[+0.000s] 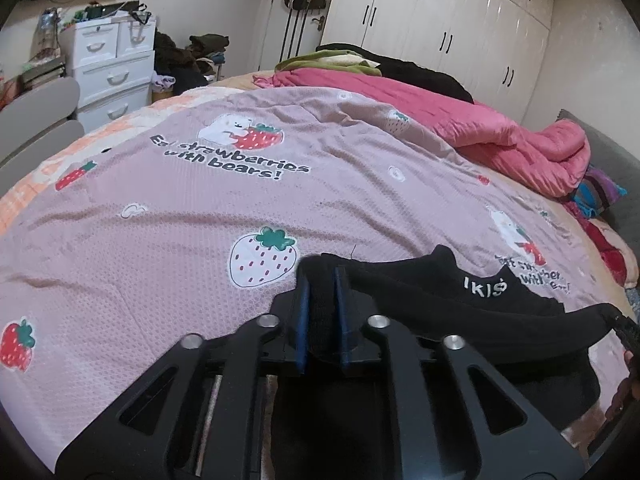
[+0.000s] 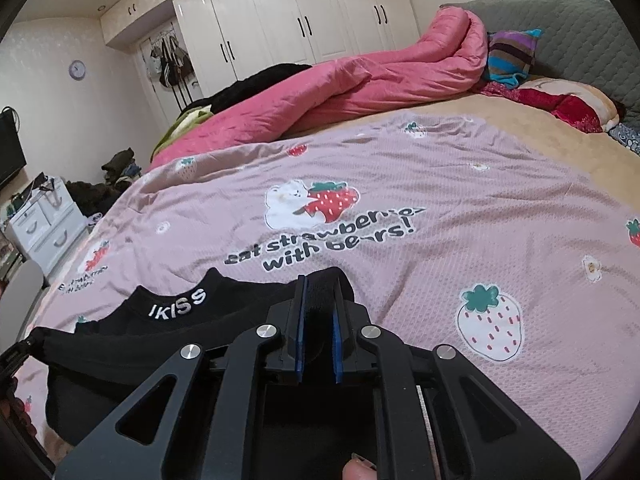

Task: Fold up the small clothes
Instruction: 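Lay the hem over the collar and open both tools, then close both tools on the folded edge near the collar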

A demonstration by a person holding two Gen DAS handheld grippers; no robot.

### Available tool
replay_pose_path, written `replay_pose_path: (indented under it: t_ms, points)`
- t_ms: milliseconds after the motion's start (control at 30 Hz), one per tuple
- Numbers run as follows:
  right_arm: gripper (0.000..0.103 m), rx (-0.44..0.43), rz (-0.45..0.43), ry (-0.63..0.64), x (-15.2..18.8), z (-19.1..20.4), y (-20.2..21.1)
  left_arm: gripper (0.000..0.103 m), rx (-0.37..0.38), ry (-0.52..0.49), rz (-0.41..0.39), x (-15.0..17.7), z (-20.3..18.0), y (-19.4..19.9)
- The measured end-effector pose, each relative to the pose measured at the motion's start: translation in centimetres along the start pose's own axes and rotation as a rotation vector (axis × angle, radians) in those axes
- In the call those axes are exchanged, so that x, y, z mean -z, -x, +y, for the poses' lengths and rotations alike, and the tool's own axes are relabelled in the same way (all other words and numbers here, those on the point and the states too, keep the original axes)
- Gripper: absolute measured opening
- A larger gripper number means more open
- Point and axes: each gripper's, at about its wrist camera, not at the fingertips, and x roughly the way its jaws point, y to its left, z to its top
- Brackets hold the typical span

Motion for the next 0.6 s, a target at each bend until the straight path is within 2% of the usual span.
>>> replay_pose_path:
  t_ms: [33, 100, 233, 367, 467, 533, 600]
  points:
    - [0.026, 0.015, 0.009, -0.004, 0.1, -0.1, -0.2, 0.027, -0.016, -0.015, -0.003, 0.0, -0.1, 0.0]
    - [0.032, 0.034, 0.022, -0.005, 0.3, -0.2, -0.4, 0.035, -0.016, -0.029, -0.001, 0.1, -0.3, 0.3]
    - [0.033, 0.038, 0.003, -0.014, 0.2, -0.5, 0.5, 0.050, -0.026, -0.041, -0.019, 0.3, -0.7, 1.2]
    - [0.043, 0.029, -0.054, -0.005, -0.1, -0.2, 2.6, 0.061, -0.015, -0.060, -0.012, 0.6, -1.3, 1.7]
    - [0.044, 0.018, -0.091, 0.025, -0.3, 0.4, 4.2, 0.064, -0.015, -0.078, -0.010, 0.9, -1.8, 2.0]
    - [0.044, 0.004, -0.102, 0.052, -0.2, 1.0, 5.0, 0.072, 0.000, -0.081, -0.009, 1.1, -2.0, 2.3]
    - [0.043, -0.014, -0.095, 0.075, 0.1, 1.5, 5.4, 0.073, 0.022, -0.085, -0.006, 1.2, -2.4, 2.6]
